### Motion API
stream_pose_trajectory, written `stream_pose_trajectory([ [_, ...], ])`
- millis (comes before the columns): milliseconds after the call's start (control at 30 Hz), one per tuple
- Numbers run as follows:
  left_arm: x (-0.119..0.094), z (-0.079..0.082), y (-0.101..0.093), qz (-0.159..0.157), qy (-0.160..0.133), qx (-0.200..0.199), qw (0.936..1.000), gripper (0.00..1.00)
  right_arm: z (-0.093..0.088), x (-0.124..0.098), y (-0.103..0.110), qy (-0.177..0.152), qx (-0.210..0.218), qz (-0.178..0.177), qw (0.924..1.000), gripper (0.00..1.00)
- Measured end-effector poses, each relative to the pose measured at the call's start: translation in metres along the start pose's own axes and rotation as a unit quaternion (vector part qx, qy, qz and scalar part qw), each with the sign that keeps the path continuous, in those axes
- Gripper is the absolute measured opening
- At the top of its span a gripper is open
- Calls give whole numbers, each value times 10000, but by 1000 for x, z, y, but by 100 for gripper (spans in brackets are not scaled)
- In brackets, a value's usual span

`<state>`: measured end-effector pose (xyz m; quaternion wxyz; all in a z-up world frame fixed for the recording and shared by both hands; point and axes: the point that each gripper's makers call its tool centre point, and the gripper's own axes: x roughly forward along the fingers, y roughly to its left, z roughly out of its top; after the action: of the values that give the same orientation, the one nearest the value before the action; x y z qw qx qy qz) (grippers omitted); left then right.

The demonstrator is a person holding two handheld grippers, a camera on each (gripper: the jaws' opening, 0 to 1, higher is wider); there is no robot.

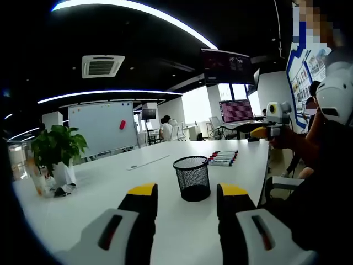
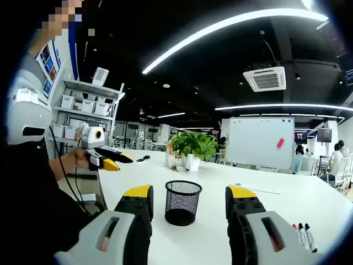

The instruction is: Pick up the whiteboard markers from the pen holder and place them facing the whiteboard neatly

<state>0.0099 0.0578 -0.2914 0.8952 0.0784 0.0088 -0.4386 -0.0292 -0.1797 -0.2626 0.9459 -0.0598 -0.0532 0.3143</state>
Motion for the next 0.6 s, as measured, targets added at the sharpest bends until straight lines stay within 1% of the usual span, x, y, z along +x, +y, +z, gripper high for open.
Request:
stream_pose_trajectory([
  [100, 0, 1, 1, 26, -7, 19, 10000, 44, 4, 1, 5, 17, -214, 17, 9998, 55],
  [233, 0, 1, 0, 0, -13, -7, 10000, 44, 11, 2, 10, -40, -251, 71, 9997, 55],
  [300, 0, 0, -1, 0, 7, -7, 10000, 44, 11, 2, 12, -5, -241, 58, 9997, 55],
  [367, 0, 0, 0, 13, 13, -12, 10000, 44, 11, 3, 13, 30, -339, 61, 9994, 55],
  [500, 0, 1, 0, 17, -17, -14, 10000, 44, 11, 3, 11, 62, -371, -3, 9993, 55],
  [567, 0, 1, -1, 30, -5, 3, 10000, 44, 10, 3, 6, 86, -345, -111, 9993, 57],
  [600, 0, 2, 3, 166, -36, 34, 9999, 43, 9, 3, 3, 121, -343, -146, 9992, 57],
])
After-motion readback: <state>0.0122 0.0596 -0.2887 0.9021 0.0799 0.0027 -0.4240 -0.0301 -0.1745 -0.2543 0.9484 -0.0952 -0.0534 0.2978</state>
